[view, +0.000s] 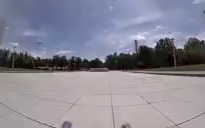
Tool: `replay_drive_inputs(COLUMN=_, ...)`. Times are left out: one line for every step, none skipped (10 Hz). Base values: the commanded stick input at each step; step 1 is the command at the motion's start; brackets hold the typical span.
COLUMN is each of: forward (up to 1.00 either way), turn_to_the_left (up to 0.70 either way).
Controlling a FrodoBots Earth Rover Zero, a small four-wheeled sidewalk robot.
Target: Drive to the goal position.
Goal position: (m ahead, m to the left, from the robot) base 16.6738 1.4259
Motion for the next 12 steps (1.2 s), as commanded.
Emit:
replay_drive_inputs(forward=0.7, turn_to_the_left=0.03)
replay_drive_inputs(forward=0.7, turn_to_the_left=0.03)
replay_drive_inputs(forward=0.7, turn_to_the_left=0.02)
replay_drive_inputs(forward=0.7, turn_to_the_left=0.03)
replay_drive_inputs(forward=0.7, turn_to_the_left=0.03)
replay_drive_inputs(forward=0.7, turn_to_the_left=0.03)
replay_drive_inputs(forward=0.7, turn_to_the_left=0.03)
replay_drive_inputs(forward=0.7, turn_to_the_left=0.03)
replay_drive_inputs(forward=0.7, turn_to_the_left=0.03)
replay_drive_inputs(forward=0.7, turn_to_the_left=0.03)
replay_drive_inputs(forward=0.7, turn_to_the_left=0.02)
replay_drive_inputs(forward=0.7, turn_to_the_left=0.02)
